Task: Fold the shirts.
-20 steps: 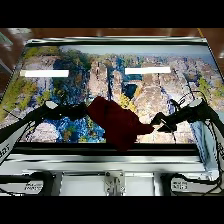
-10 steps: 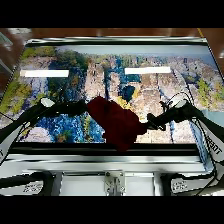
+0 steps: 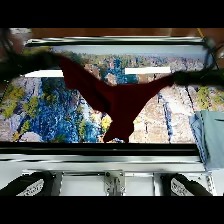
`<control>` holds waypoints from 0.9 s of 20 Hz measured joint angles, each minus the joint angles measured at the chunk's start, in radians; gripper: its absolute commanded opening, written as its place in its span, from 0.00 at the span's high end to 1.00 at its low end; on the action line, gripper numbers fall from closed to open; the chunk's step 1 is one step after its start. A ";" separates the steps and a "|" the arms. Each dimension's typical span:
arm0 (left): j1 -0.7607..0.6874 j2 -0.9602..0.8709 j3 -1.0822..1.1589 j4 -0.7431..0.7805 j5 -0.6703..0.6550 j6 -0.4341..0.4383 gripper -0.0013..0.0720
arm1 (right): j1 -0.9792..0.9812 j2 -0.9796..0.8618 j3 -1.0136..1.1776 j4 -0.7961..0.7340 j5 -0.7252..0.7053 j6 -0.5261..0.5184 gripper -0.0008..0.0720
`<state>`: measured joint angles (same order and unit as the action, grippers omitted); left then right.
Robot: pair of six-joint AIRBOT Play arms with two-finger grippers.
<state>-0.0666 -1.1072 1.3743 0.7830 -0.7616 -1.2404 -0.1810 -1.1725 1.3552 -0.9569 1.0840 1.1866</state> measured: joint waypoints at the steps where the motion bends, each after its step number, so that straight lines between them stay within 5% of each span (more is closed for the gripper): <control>1: 0.002 0.039 0.076 0.005 -0.002 0.015 0.94 | -0.005 0.058 0.051 0.001 -0.047 -0.019 0.90; 8: 0.010 0.232 0.399 0.075 -0.018 0.051 0.93 | -0.015 0.329 0.275 -0.008 -0.321 -0.064 0.90; 18: 0.010 0.286 0.328 0.310 -0.322 -0.035 0.93 | -0.017 0.335 0.320 0.014 -0.555 -0.038 0.90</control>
<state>-0.0570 -0.8211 1.7027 1.0931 -1.0840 -1.2755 -0.1978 -0.8379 1.6752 -0.9428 0.5293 1.1488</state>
